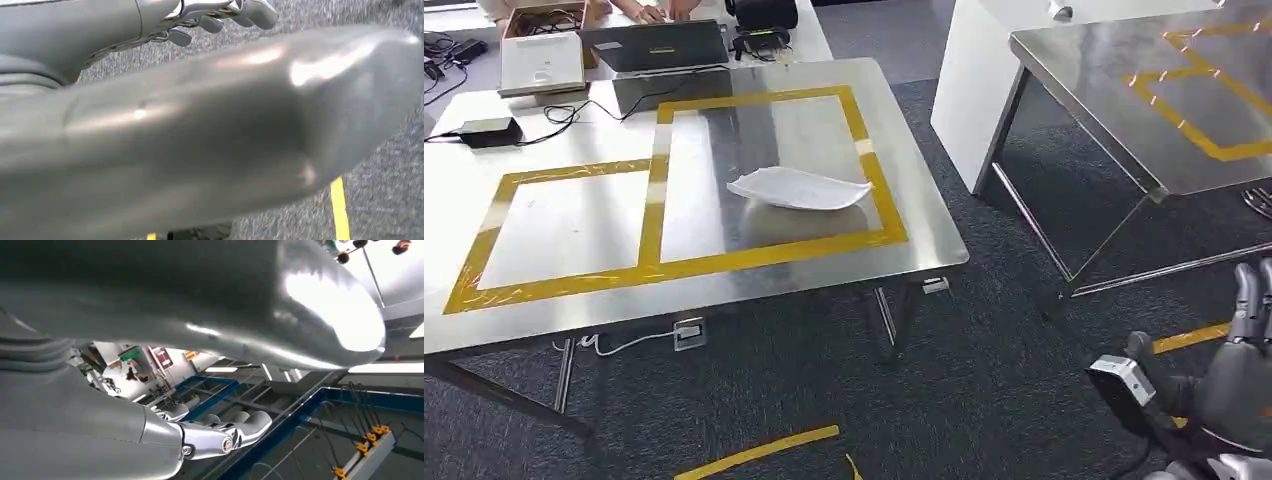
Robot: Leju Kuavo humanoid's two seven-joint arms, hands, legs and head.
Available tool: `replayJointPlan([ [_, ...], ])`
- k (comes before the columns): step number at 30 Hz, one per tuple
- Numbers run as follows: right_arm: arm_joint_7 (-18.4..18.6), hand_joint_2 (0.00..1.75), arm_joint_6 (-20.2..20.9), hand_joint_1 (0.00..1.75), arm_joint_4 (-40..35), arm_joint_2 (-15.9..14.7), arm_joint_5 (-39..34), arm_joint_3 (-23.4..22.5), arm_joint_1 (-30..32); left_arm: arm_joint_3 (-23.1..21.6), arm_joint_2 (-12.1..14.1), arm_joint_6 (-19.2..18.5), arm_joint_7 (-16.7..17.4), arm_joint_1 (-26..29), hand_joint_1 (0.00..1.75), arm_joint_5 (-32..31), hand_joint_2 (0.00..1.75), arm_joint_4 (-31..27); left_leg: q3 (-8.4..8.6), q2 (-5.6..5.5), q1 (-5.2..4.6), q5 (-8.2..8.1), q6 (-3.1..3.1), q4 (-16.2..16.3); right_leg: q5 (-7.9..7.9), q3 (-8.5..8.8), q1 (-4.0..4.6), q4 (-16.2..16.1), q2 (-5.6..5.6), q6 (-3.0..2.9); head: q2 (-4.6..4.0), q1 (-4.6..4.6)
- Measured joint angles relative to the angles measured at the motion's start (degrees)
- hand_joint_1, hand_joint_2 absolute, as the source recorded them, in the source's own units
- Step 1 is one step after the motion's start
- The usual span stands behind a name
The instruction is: Take the parts from the cabinet and place them on the table.
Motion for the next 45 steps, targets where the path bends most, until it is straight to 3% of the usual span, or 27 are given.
replayJointPlan([
  [1,-0.09,0.00,0.13,0.00,0.00,0.00,0.00,-0.39,-0.02,0.00,0.37,-0.81,0.24,-0.02,0.00,-0.17,0.00,0.00,-0.27,-0.01,0.01,0.16,-0.19,0.20,1.18,3.53,-0.01,-5.31,-0.01,-0.23,0.00,0.02],
  [2,-0.33,0.00,0.33,0.00,0.02,0.00,0.00,-0.68,-0.15,0.00,0.85,-1.70,0.48,0.01,0.00,-0.39,0.00,-0.02,-0.56,0.01,-0.06,0.53,-0.63,0.28,-1.08,5.77,0.17,-9.49,0.04,-0.87,0.00,-0.02],
  [3,-0.53,0.00,0.39,0.00,0.00,0.02,-0.02,-0.81,0.06,0.00,1.31,-2.23,0.66,0.03,0.00,-0.66,0.00,-0.02,-0.61,-0.07,-0.11,0.79,-1.03,0.25,0.49,5.38,0.61,-8.99,0.09,-1.12,0.00,-0.04],
  [6,-0.92,0.00,0.96,0.00,0.20,0.02,0.00,-1.22,-0.11,0.00,3.24,-4.41,1.81,0.12,0.00,-0.98,0.00,-0.11,-0.72,-0.09,-0.01,1.66,-2.23,-0.04,0.58,4.76,0.88,-9.22,0.14,-2.23,0.00,-0.04],
  [7,-0.94,0.00,0.98,0.00,0.37,0.04,0.04,-1.22,-0.20,0.00,3.96,-5.00,2.12,0.21,0.00,-1.33,0.00,-0.13,-1.33,-0.18,0.04,1.52,-2.62,0.30,1.35,4.45,0.31,-9.71,-0.05,-2.97,0.00,0.00],
  [9,-0.96,0.00,1.03,0.00,0.72,0.04,0.17,-1.22,-0.74,0.00,4.92,-5.86,2.43,0.50,0.00,-1.75,0.00,-0.22,-2.81,-0.38,0.16,-2.96,-3.17,4.32,2.11,3.52,0.34,-9.71,-0.13,-3.79,0.00,-0.55],
  [11,-0.94,0.00,1.11,0.00,1.16,0.11,0.39,-1.20,-0.89,0.00,6.12,-6.53,2.58,0.61,0.00,-1.77,0.00,-0.31,-5.79,-0.41,0.16,-8.11,-3.59,12.93,2.98,2.34,0.48,-9.64,-0.14,-3.97,0.00,-0.77],
  [12,-0.85,0.00,1.18,0.00,1.38,0.11,0.53,-1.20,-1.04,0.00,6.69,-6.86,2.58,0.73,0.00,-1.70,0.00,-0.39,-6.69,-0.42,0.16,-9.26,-3.70,16.28,3.43,1.66,0.53,-9.58,-0.15,-3.94,0.00,-0.79],
  [14,-0.57,0.00,1.55,0.00,1.77,0.20,0.74,-1.20,-1.17,0.00,7.58,-7.39,2.62,0.99,0.00,-1.59,0.00,-0.44,-4.72,-0.41,0.16,-7.36,-3.64,15.09,4.13,0.61,0.52,-9.40,-0.14,-3.75,0.00,-0.85],
  [16,-0.28,0.00,1.70,0.00,1.92,0.24,1.05,-1.20,-1.21,0.00,8.39,-7.60,2.64,1.00,0.00,-1.44,0.00,-0.52,1.91,-0.40,0.16,-3.40,-3.35,4.89,4.66,-0.19,0.46,-9.04,-0.16,-3.39,0.00,-0.87],
  [17,0.07,0.00,1.81,0.00,1.92,0.26,1.29,-1.20,-1.30,0.00,8.74,-7.78,2.64,0.95,0.00,-1.44,0.00,-0.57,5.14,-0.42,0.13,-4.02,-3.06,-0.74,4.82,-0.38,0.47,-8.74,-0.27,-3.13,0.00,-0.92],
  [18,0.42,0.00,1.92,0.00,1.92,0.28,1.49,-1.20,-1.28,0.00,9.07,-8.08,2.69,0.94,0.00,-1.79,0.00,-0.59,5.73,-0.54,-0.24,-3.43,-2.61,-0.36,5.07,-0.57,0.63,-8.73,-0.25,-2.75,0.00,-0.90],
  [22,0.52,0.00,3.00,0.00,1.86,0.42,1.88,-1.44,-1.22,-0.02,9.62,-8.74,3.21,1.10,0.00,-3.69,0.00,-0.68,4.13,-0.47,-0.18,-2.69,-0.92,-1.15,6.11,-0.83,0.72,-8.99,-0.26,-1.33,0.00,-0.90],
  [23,0.48,0.00,3.43,0.00,1.84,0.44,2.12,-1.79,-1.09,-0.02,9.64,-8.65,3.26,1.04,0.00,-3.71,0.00,-0.68,3.82,-0.24,0.10,-2.19,-0.53,-1.31,5.17,-1.19,0.42,-8.03,-0.08,-1.05,0.00,-0.92],
  [24,0.39,0.00,3.96,0.00,1.77,0.48,2.23,-2.03,-1.02,-0.02,9.70,-8.54,3.32,1.03,0.00,-3.74,0.00,-0.77,3.29,-0.23,0.11,-1.81,-0.13,-1.31,2.53,-2.30,0.45,-5.59,-0.05,-0.67,0.00,-0.57],
  [26,0.39,0.00,5.00,0.00,1.75,0.74,2.73,-2.49,-0.84,-0.02,9.68,-8.13,3.76,1.10,0.00,-4.00,0.00,-0.83,2.25,-0.06,0.06,-0.99,0.00,-1.21,-3.34,-5.58,0.32,3.44,-0.06,-0.10,0.00,-0.42],
  [27,0.42,0.00,5.18,0.00,1.75,0.94,2.78,-2.71,-0.60,-0.02,9.66,-7.97,3.87,1.10,0.00,-4.26,0.00,-0.85,1.88,-0.06,0.05,-0.59,-0.03,-1.07,-5.08,-6.82,0.33,7.28,-0.06,0.04,0.00,-0.39],
  [28,0.48,0.00,5.36,0.00,1.75,1.12,3.02,-2.93,-0.39,-0.02,9.66,-7.93,3.98,1.10,0.00,-4.35,0.00,-0.85,1.22,-0.07,0.04,-0.21,-0.10,-0.86,-5.46,-6.93,0.32,8.85,-0.06,0.08,0.00,-0.39],
  [30,0.57,0.00,6.25,0.00,1.75,1.44,3.52,-3.52,-0.40,-0.02,9.59,-7.84,4.13,1.17,0.00,-4.55,0.00,-0.85,0.25,-0.07,0.04,0.32,-0.28,-0.45,-2.60,-2.71,0.32,3.54,-0.07,-0.12,0.00,-0.39],
  [32,1.03,0.00,7.96,0.00,1.81,1.62,3.17,-4.13,-0.69,-0.02,9.51,-7.76,4.31,1.12,0.00,-4.74,0.00,-0.85,-0.31,-0.08,0.04,0.66,-0.65,0.01,0.99,4.33,0.36,-7.52,-0.07,-0.64,0.00,-0.37],
  [33,1.29,0.00,8.94,0.00,1.97,1.73,2.66,-4.50,-1.09,-0.02,9.44,-7.65,4.37,1.11,0.00,-4.76,0.00,-0.87,-0.49,-0.03,-0.17,0.90,-1.03,0.11,0.03,4.88,0.70,-9.06,-0.01,-1.16,0.00,-0.42],
  [36,1.57,0.00,11.41,0.00,2.67,1.88,0.63,-5.64,-1.67,-0.02,9.35,-7.49,4.30,1.14,0.00,-4.85,0.00,-0.90,-0.66,-0.06,0.03,1.84,-2.15,-0.28,1.27,4.14,1.21,-9.19,0.04,-2.23,0.00,-0.41],
  [38,1.53,0.00,12.71,0.00,3.36,2.03,-1.41,-6.42,-2.30,-0.02,9.40,-7.43,3.93,1.16,0.00,-4.92,0.00,-0.90,-1.23,-0.19,0.03,1.85,-2.75,0.03,2.52,3.82,0.50,-9.98,-0.14,-3.20,0.00,-0.37],
  [39,1.40,0.00,13.40,0.00,3.72,2.05,-2.56,-6.80,-2.83,-0.02,9.37,-7.43,3.80,1.19,0.00,-5.03,0.00,-0.90,-2.11,-0.34,-0.01,-0.23,-3.01,1.68,2.95,3.36,0.52,-10.07,-0.14,-3.56,0.00,-0.55],
  [42,0.81,0.00,14.80,0.00,5.09,2.19,-5.58,-8.22,-3.24,-0.02,9.46,-7.43,3.58,1.17,0.00,-5.57,0.00,-0.92,-6.53,-0.43,0.07,-7.76,-3.61,14.21,4.01,1.77,0.60,-9.98,-0.27,-3.89,0.00,-1.03],
  [43,0.50,0.00,15.24,0.00,5.49,2.19,-6.43,-8.68,-3.27,-0.02,9.44,-7.43,3.58,1.22,0.00,-5.64,0.00,-0.90,-7.04,-0.42,0.08,-8.54,-3.70,16.71,4.37,1.21,0.61,-9.88,-0.30,-3.83,0.00,-1.03],
  [45,-0.04,0.00,16.46,0.00,6.16,2.21,-8.34,-9.55,-3.40,-0.02,9.46,-7.43,3.58,1.25,0.00,-5.70,0.00,-0.92,-3.99,-0.41,0.08,-6.30,-3.65,13.13,4.92,0.31,0.59,-9.56,-0.29,-3.60,0.00,-1.07],
])
